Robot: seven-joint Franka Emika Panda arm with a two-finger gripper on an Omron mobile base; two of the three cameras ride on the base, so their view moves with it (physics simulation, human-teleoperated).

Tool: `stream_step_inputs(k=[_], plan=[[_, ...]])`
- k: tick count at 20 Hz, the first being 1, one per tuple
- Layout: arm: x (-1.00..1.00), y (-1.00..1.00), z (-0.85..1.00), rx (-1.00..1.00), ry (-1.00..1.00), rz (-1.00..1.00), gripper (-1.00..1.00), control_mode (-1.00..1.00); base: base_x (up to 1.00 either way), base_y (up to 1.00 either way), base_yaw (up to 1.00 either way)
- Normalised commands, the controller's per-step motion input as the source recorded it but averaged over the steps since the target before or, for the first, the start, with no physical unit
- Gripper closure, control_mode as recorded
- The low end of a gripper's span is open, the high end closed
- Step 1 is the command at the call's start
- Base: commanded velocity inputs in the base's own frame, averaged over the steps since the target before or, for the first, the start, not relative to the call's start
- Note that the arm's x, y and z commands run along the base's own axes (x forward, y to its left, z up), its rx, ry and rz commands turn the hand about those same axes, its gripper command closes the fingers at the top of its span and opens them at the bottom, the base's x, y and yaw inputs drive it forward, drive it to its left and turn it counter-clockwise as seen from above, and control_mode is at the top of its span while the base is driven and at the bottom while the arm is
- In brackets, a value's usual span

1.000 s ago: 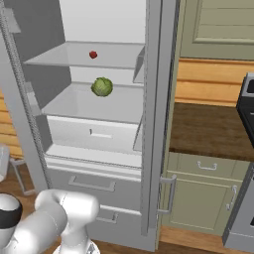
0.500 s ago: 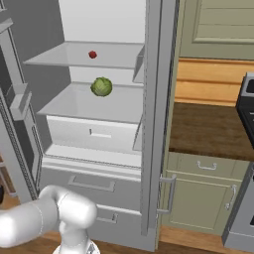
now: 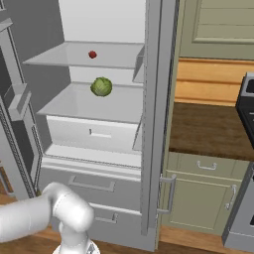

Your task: Take the strawberry from the fridge and place it on top of the pancake, located on the dining counter.

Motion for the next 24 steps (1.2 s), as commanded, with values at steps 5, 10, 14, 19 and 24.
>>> stream_step_inputs(k=[5, 10, 14, 19, 24], plan=[[-0.68, 0.17, 0.49, -0.03, 0.02, 0.08, -1.0, -1.0, 0.0, 0.0, 0.0], [-1.0, -0.39, 0.09, 0.01, -0.01, 0.34, -1.0, -1.0, 0.0, 0.0, 0.0], [-0.76, -0.65, 0.2, 0.27, -0.01, 0.41, -1.0, -1.0, 0.0, 0.0, 0.0], [-0.23, -0.61, 0.44, 0.46, 0.01, 0.44, -1.0, -1.0, 0.0, 0.0, 0.0], [-0.05, -0.73, 0.35, 0.57, 0.06, 0.36, -1.0, -1.0, 0.0, 0.0, 0.0]])
